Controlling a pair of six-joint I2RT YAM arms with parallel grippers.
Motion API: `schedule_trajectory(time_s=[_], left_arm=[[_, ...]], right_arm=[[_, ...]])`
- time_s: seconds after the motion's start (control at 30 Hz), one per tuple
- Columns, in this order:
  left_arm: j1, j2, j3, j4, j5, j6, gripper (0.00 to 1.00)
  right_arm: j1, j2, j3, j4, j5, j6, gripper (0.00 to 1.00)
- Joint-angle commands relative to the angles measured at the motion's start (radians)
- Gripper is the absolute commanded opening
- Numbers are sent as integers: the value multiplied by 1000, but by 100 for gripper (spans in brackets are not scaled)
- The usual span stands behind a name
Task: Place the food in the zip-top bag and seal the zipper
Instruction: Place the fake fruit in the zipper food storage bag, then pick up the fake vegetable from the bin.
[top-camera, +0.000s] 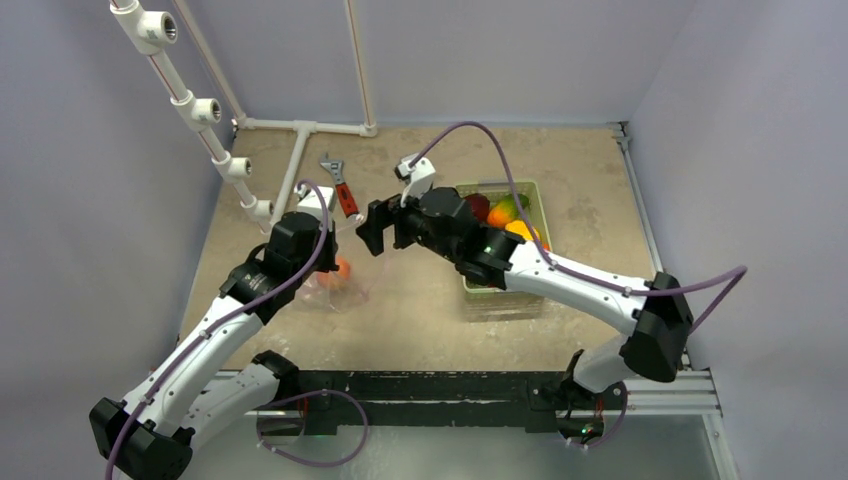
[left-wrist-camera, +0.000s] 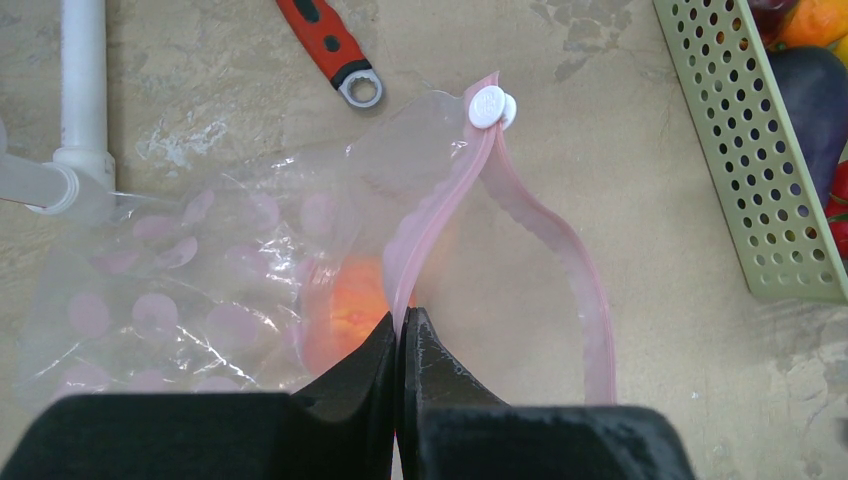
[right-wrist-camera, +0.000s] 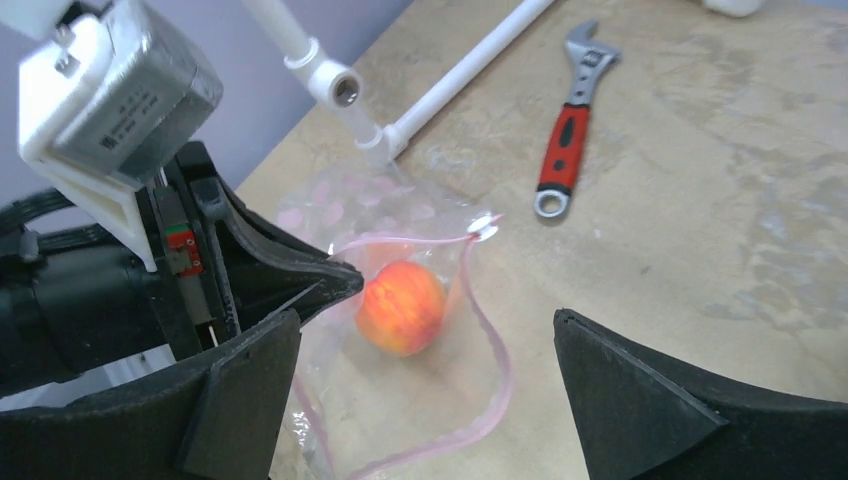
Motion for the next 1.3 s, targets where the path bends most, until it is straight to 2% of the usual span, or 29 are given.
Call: schedule_trajectory(time_s=[0.0, 0.23, 0.57, 0.87, 1.1, 1.27], left_arm=[[-3, -13, 4, 31, -9, 9, 0], [-3, -11, 3, 29, -9, 9, 0], [-3, -11, 3, 30, -3, 8, 0], [-3, -7, 1, 32, 10, 12, 0], [-3, -4, 3, 35, 30, 18, 0], [-3, -10, 4, 36, 41, 20, 0]], right_arm=[[-12, -77, -2, -99, 137, 28, 99], [-48, -153, -6, -269, 262, 109, 99], [-93, -206, 8, -514, 402, 321, 99], [-143, -151, -32, -788, 522, 640, 99], [-192, -191, -89, -796, 527, 724, 99], [-285, -247, -115, -795, 539, 707, 99]])
